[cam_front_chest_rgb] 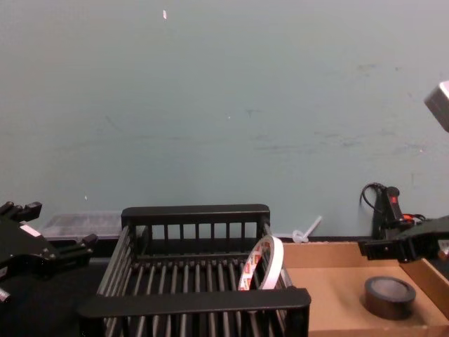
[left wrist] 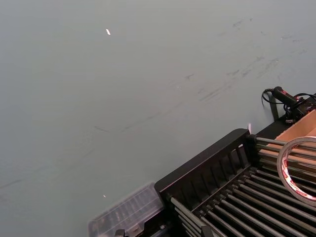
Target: Pick up the white tape and place it into the black box , Pick up the silver tape and place it into the brown box.
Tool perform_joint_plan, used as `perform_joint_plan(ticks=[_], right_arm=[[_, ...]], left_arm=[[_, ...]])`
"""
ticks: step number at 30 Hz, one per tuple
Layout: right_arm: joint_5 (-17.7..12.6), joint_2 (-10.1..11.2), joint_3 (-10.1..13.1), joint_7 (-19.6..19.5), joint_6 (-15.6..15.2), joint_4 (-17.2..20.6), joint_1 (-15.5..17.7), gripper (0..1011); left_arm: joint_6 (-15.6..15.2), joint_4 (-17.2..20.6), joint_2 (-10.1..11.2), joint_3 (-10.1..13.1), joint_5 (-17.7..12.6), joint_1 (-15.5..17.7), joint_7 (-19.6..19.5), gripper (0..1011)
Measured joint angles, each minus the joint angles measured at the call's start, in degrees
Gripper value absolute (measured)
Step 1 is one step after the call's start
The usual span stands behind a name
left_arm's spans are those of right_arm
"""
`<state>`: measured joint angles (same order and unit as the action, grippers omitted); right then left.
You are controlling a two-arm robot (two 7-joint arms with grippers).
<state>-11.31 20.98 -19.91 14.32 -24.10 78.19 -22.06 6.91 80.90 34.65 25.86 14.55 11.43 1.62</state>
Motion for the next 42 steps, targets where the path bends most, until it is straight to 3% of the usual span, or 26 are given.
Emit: perform_joint_plan(ticks=[7, 15, 19, 23, 29, 35, 42], right_arm=[[0.0, 0.0, 0.0, 0.0, 0.0, 0.0, 0.0, 996], [0.0, -0.1, 0.2, -0.1, 0.1, 0.2, 0.2, 1002], [0.1, -1.2, 1.9, -1.8, 1.2, 1.2, 1.2, 1002], [0.4, -2.3, 3.7, -4.1, 4.2, 3.5, 3.1, 1002], [2.6, -2.4, 5.9, -7.1, 11.7, 8.1, 8.5, 1002], [6.4, -0.4, 5.9, -8.0, 16.8, 11.5, 13.6, 1002], [10.9, 1.3, 5.1, -8.6, 20.9, 11.4, 16.6, 1002]], left_arm=[[0.0, 0.0, 0.0, 0.0, 0.0, 0.0, 0.0, 1001], [0.0, 0.0, 0.0, 0.0, 0.0, 0.0, 0.0, 1001], [0.0, 0.0, 0.0, 0.0, 0.0, 0.0, 0.0, 1001], [0.0, 0.0, 0.0, 0.0, 0.0, 0.0, 0.0, 1001], [0.0, 0.0, 0.0, 0.0, 0.0, 0.0, 0.0, 1001], [0.0, 0.0, 0.0, 0.0, 0.0, 0.0, 0.0, 1001], [0.0, 0.0, 0.0, 0.0, 0.0, 0.0, 0.0, 1002]])
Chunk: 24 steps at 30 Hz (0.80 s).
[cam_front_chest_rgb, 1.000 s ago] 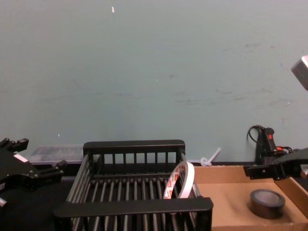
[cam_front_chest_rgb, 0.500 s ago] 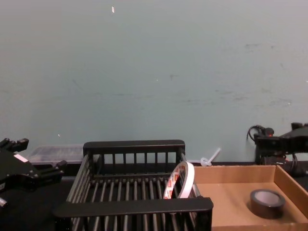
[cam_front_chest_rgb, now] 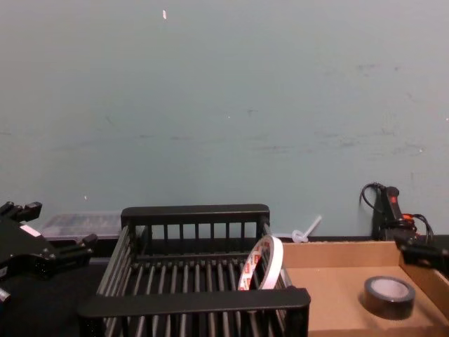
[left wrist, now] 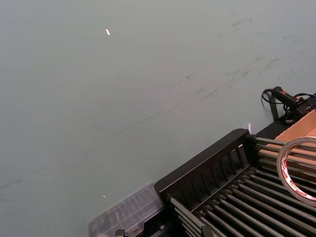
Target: Pick up the white tape and place it into the black box , Pick up the silver tape and place it into the brown box.
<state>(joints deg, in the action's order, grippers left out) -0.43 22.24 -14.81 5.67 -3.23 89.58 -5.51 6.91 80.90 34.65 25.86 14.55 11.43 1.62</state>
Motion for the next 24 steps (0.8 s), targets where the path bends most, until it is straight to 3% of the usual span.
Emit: perform_joint_plan(ticks=[10, 24], right_arm=[[3.2, -0.7, 0.6, -0.8, 2.4, -2.5, 1.4, 1002], [3.7, -1.1, 1.2, -0.9, 2.6, -2.7, 1.4, 1002]], left_arm=[[0.0, 0.0, 0.0, 0.0, 0.0, 0.0, 0.0, 1001], [0.0, 0.0, 0.0, 0.0, 0.0, 0.0, 0.0, 1001]])
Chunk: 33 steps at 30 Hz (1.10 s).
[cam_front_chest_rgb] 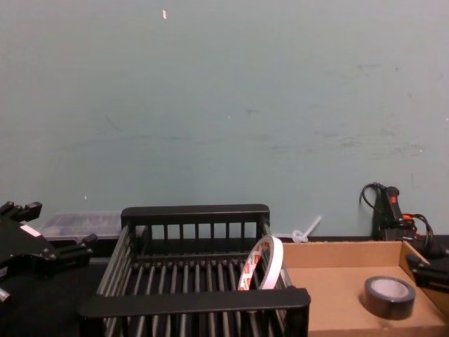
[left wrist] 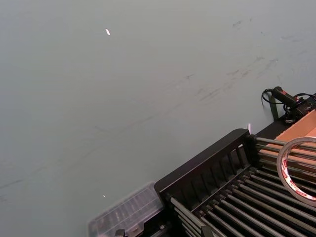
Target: Pick up the white tape and place it into the black box , Pick up the silver tape and place it into the brown box.
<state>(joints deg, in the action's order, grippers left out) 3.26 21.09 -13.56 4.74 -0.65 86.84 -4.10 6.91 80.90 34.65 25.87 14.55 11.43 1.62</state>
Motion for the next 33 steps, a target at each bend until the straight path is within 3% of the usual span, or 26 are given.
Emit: perform_joint_plan(ticks=[33], right_arm=[[-0.2, 0.1, -0.2, 0.1, -0.2, 0.0, -0.1, 1002]], left_arm=[[0.0, 0.0, 0.0, 0.0, 0.0, 0.0, 0.0, 1001]])
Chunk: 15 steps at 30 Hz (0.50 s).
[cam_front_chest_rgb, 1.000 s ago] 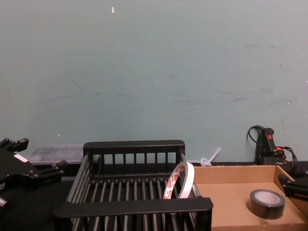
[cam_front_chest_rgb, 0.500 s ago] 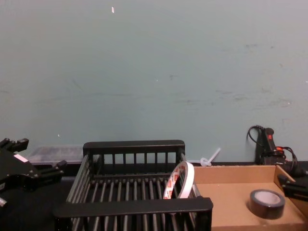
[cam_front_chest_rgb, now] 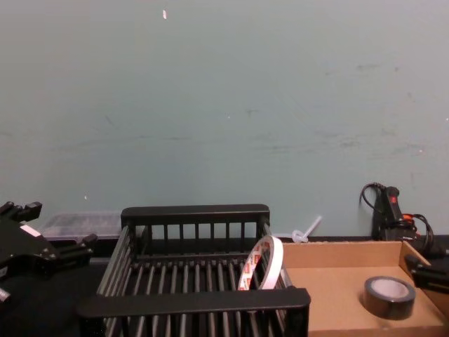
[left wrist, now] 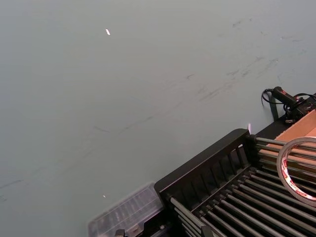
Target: Pick up the white tape and place it into the black box , Pick up the silver tape and place it into the brown box.
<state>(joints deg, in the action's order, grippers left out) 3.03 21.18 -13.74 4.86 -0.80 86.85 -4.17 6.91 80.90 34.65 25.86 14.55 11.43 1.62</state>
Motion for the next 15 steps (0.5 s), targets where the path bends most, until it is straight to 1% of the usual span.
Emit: perform_joint_plan(ticks=[15], right_arm=[[0.0, 0.0, 0.0, 0.0, 0.0, 0.0, 0.0, 1002]], left_arm=[[0.0, 0.0, 0.0, 0.0, 0.0, 0.0, 0.0, 1001]])
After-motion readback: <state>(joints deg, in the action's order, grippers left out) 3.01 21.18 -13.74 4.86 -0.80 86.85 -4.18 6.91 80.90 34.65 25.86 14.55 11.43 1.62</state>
